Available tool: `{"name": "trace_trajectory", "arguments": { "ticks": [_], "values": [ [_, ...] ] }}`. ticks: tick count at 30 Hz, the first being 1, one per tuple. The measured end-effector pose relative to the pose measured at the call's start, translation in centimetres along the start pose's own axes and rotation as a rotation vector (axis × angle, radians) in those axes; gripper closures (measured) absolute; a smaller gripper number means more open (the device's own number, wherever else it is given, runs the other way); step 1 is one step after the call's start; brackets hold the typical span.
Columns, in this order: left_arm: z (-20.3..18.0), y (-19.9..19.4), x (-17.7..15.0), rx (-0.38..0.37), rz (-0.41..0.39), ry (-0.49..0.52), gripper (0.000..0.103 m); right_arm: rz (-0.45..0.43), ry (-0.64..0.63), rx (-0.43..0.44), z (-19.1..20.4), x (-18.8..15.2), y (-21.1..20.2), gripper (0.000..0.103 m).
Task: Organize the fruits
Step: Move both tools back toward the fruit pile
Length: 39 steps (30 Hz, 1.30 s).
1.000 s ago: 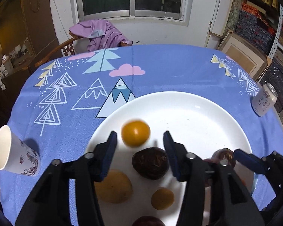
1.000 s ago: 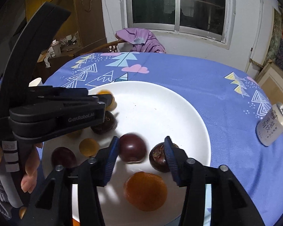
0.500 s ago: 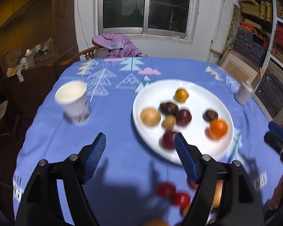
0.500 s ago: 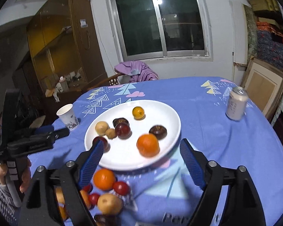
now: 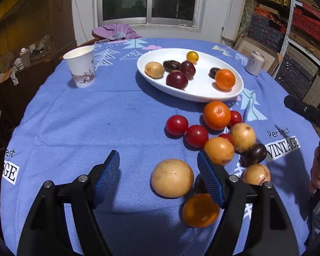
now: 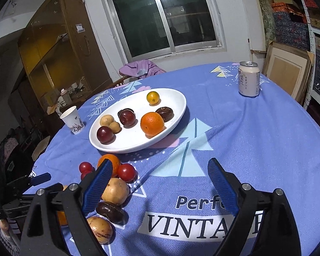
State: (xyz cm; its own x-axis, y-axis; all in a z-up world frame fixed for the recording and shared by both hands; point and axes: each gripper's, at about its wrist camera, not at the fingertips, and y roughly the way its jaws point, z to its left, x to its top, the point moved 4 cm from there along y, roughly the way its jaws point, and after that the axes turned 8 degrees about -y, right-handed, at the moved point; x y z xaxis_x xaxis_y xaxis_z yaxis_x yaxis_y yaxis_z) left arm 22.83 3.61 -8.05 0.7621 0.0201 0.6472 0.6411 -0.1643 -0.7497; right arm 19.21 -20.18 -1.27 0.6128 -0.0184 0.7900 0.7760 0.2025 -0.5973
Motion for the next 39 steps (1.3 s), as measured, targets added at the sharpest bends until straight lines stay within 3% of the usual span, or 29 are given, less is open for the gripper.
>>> {"name": "trace_trajectory", "arguments": {
  "ticks": [3,8,14,16,18,23,33,36,39],
  "values": [
    [0.0,1.4,-0.4,0.020,0.039,0.012,0.029,0.009,-0.008,-0.001,0.2,-0.2,0.2,0.011],
    [0.8,1.2,-0.7,0.051,0.038,0.021,0.017,0.005,-0.008,-0.003,0.3,-0.1,0.0,0.011],
    [4.3,-1.5,0.3,0.196,-0.102,-0.026,0.013,-0.003,0.009,-0.002,-0.2,0.0,-0.2,0.011],
    [5.2,-2.1,0.1,0.159,-0.107,-0.075,0.017,-0.009,0.006,-0.003,-0.1,0.1,-0.3,0.011],
    [4.6,-2.3,-0.4,0.123,-0.105,-0.053,0.023,-0.013,0.000,-0.004,0.0,0.1,-0.4,0.011],
    [2.1,-1.5,-1.6,0.133,-0.087,0.071,0.023,-0.010,-0.004,-0.007,0.1,0.0,-0.3,0.011],
    [1.0,0.3,-1.6,0.059,-0.010,0.075,0.024,-0.009,-0.011,-0.005,0.3,0.0,-0.3,0.011],
    [2.2,0.7,-1.5,0.084,0.005,0.025,0.022,-0.008,-0.005,-0.005,0.2,0.0,-0.3,0.011],
    [4.2,0.7,-1.4,0.106,0.020,-0.051,0.013,-0.004,0.001,-0.005,0.1,0.0,-0.2,0.011]
  ]
}}
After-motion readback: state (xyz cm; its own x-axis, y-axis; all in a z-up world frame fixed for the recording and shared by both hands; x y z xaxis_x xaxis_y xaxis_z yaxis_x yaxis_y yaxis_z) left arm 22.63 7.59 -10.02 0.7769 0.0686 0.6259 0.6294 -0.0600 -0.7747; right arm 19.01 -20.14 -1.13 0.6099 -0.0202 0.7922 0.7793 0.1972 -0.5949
